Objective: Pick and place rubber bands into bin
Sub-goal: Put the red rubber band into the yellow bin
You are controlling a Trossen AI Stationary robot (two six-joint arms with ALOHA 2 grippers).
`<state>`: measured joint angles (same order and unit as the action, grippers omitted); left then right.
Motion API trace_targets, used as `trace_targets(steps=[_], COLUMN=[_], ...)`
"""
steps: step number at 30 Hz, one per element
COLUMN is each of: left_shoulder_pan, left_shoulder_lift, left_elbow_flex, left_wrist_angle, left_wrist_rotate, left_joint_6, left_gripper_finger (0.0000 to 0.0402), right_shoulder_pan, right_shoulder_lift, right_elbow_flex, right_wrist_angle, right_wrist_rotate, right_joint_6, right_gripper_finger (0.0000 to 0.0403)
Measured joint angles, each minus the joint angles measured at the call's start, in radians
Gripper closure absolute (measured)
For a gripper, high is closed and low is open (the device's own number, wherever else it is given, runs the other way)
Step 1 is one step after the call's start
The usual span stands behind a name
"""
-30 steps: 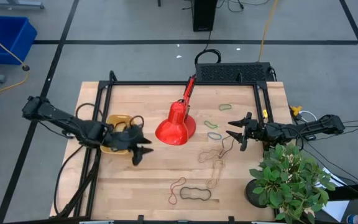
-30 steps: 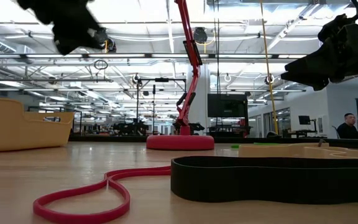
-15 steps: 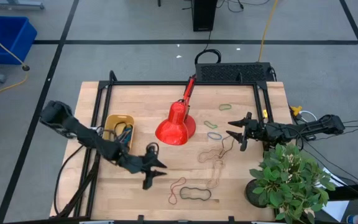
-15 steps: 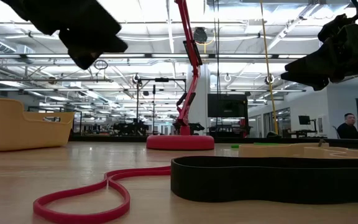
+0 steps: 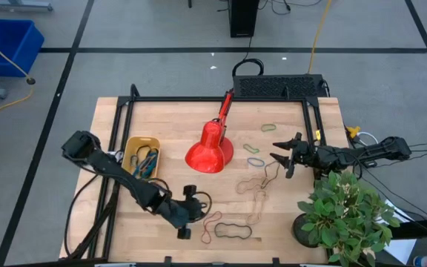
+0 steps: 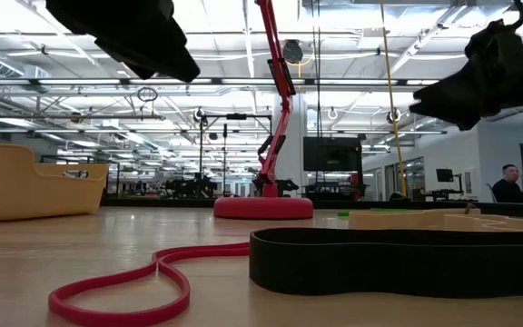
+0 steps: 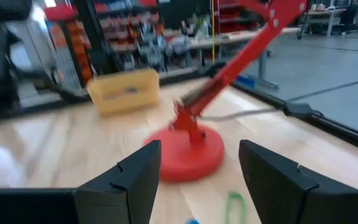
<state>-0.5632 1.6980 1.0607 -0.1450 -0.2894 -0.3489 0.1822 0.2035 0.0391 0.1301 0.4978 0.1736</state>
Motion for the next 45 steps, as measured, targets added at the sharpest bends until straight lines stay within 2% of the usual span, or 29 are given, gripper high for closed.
trace_targets(steps=[3,7,13,18,23,31,36,41,45], left_shoulder_pan=[-0.005,-0.024,-0.025,-0.017,-0.013,-0.018,-0.018,-0.022,-0.022], left_shoulder_lift=[0.014,0.017,0.016,0.016,0.016,0.016,0.016,0.016,0.016], left_elbow_flex=[0.024,0.026,0.026,0.026,0.026,0.026,0.026,0.026,0.026], left_wrist_angle=[-0.017,-0.023,-0.038,-0.057,-0.111,-0.191,-0.205,-0.232,-0.230], left_wrist_rotate=[0.005,0.002,0.001,0.000,0.001,0.001,0.001,0.002,0.001], left_joint_6=[-0.060,-0.098,-0.099,-0.051,-0.040,-0.082,-0.103,-0.106,-0.125], left_gripper_finger=[0.0393,0.0383,0.0397,0.0384,0.0395,0.0378,0.0386,0.0397,0.0380], right_shoulder_pan=[0.001,0.003,0.004,0.013,0.047,0.108,0.148,0.189,0.213], right_shoulder_lift=[0.000,0.000,0.029,0.113,0.281,0.654,0.884,1.077,1.198], right_elbow_flex=[0.000,0.000,0.000,0.037,0.140,0.306,0.447,0.583,0.658], right_wrist_angle=[0.086,0.151,0.192,0.175,0.189,0.179,0.183,0.181,0.202], right_wrist_rotate=[-0.005,-0.072,-0.083,-0.083,-0.067,-0.053,-0.053,-0.053,-0.054], right_joint_6=[0.014,-0.102,-0.129,-0.164,-0.277,-0.293,-0.302,-0.345,-0.329], right_gripper_finger=[0.0193,0.0193,0.0193,0.0193,0.0193,0.0193,0.0193,0.0193,0.0193])
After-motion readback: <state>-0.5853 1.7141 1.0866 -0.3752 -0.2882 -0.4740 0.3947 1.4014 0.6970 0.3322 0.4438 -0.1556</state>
